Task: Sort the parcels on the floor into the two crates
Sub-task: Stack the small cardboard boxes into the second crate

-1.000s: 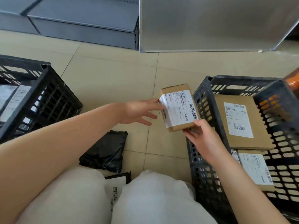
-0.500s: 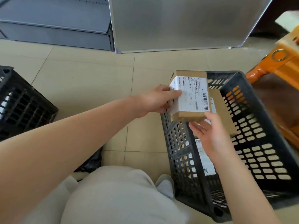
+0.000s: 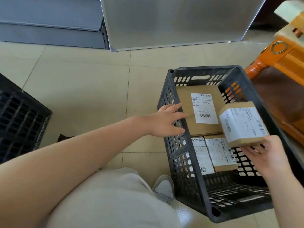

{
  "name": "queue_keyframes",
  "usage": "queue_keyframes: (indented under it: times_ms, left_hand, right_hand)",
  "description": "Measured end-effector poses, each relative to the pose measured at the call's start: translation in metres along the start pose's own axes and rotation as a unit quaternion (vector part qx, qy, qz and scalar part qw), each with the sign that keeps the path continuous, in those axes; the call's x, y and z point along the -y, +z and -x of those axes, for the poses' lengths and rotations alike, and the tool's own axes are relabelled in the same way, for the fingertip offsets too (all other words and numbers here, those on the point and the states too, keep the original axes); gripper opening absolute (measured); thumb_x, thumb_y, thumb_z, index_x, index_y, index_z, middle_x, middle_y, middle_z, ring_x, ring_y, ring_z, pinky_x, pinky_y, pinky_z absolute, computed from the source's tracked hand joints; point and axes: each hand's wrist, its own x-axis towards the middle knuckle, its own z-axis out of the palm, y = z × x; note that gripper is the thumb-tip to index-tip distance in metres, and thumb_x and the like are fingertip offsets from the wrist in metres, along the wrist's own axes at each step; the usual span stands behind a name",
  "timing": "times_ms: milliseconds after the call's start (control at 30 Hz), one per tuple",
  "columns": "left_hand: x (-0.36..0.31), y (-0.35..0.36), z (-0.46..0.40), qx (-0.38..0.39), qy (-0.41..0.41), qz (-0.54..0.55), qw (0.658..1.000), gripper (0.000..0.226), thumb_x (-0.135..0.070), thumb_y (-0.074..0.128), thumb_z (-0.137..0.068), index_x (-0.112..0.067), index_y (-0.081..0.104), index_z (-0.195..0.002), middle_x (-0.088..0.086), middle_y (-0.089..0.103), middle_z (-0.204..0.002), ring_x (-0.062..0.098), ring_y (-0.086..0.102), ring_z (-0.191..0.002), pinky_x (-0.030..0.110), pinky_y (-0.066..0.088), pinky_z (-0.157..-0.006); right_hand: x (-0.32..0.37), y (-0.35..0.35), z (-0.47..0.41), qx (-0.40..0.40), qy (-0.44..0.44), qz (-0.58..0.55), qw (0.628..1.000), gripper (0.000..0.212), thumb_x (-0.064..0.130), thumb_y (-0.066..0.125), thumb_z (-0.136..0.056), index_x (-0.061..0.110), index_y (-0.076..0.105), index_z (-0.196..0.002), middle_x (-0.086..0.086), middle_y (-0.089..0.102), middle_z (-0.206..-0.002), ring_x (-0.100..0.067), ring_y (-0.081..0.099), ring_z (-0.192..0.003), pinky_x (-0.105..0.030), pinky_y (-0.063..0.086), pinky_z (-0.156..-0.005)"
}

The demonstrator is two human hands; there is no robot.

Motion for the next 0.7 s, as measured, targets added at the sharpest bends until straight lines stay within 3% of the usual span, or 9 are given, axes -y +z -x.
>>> queue_keyframes:
  times_ms: [133, 267, 367, 467, 633, 700]
  left_hand:
    - [0.01, 0.007, 0.002, 0.023, 0.012, 0.016, 1.0, 0.064, -0.047, 0.049, -0.098, -0.041, 0.02, -0.155, -0.018, -0.011, -0.164, 0.022, -0.01, -0.152, 0.047, 0.007, -0.122]
    - [0.014, 0.011, 0.003, 0.005, 0.023, 0.037, 0.999, 0.069, -0.04, 0.051, -0.1, -0.034, 0.012, -0.157, -0.018, -0.011, -0.164, 0.012, 0.0, -0.151, 0.027, 0.0, -0.116]
    - [0.016, 0.012, 0.001, 0.01, 0.029, 0.044, 0.999, 0.07, -0.037, 0.052, -0.1, -0.034, 0.011, -0.157, -0.018, -0.012, -0.163, 0.009, 0.002, -0.151, 0.031, 0.003, -0.12]
    - [0.021, 0.014, -0.002, 0.006, 0.029, 0.057, 0.998, 0.07, -0.035, 0.054, -0.099, -0.033, 0.015, -0.157, -0.019, -0.01, -0.163, 0.008, 0.003, -0.151, 0.029, 0.011, -0.12]
    - [0.025, 0.016, -0.004, 0.001, 0.028, 0.076, 0.997, 0.068, -0.031, 0.054, -0.099, -0.035, 0.018, -0.156, -0.023, -0.008, -0.163, 0.005, 0.004, -0.15, 0.023, 0.015, -0.116]
    - [0.025, 0.016, -0.004, 0.003, 0.031, 0.077, 0.997, 0.068, -0.031, 0.054, -0.099, -0.035, 0.018, -0.156, -0.023, -0.008, -0.163, 0.005, 0.004, -0.15, 0.023, 0.015, -0.117]
  right_hand:
    - [-0.006, -0.015, -0.005, -0.076, 0.043, 0.009, 0.996, 0.049, 0.023, 0.051, -0.083, 0.022, 0.061, -0.131, -0.005, 0.07, -0.119, -0.028, 0.064, -0.113, -0.044, 0.056, -0.088]
    - [-0.006, -0.027, -0.001, -0.106, 0.071, 0.002, 0.992, 0.046, 0.027, 0.044, -0.082, 0.023, 0.061, -0.125, -0.003, 0.066, -0.111, -0.026, 0.062, -0.104, -0.048, 0.051, -0.096]
    - [-0.006, -0.034, -0.003, -0.136, 0.089, -0.004, 0.987, 0.057, 0.026, 0.044, -0.079, 0.021, 0.055, -0.135, -0.002, 0.065, -0.108, -0.024, 0.061, -0.1, -0.046, 0.052, -0.092]
    - [-0.012, -0.036, -0.009, -0.153, 0.113, -0.008, 0.982, 0.059, 0.024, 0.046, -0.077, 0.022, 0.056, -0.135, -0.002, 0.068, -0.117, -0.022, 0.063, -0.101, -0.044, 0.054, -0.082]
    - [-0.02, -0.027, -0.018, -0.141, 0.135, 0.022, 0.981, 0.04, 0.021, 0.055, -0.086, 0.022, 0.055, -0.126, -0.005, 0.063, -0.117, -0.021, 0.06, -0.097, -0.046, 0.056, -0.077]
    - [-0.023, -0.021, -0.019, -0.132, 0.16, 0.016, 0.978, 0.029, 0.023, 0.051, -0.096, 0.021, 0.053, -0.125, -0.006, 0.064, -0.115, -0.022, 0.061, -0.091, -0.046, 0.054, -0.093]
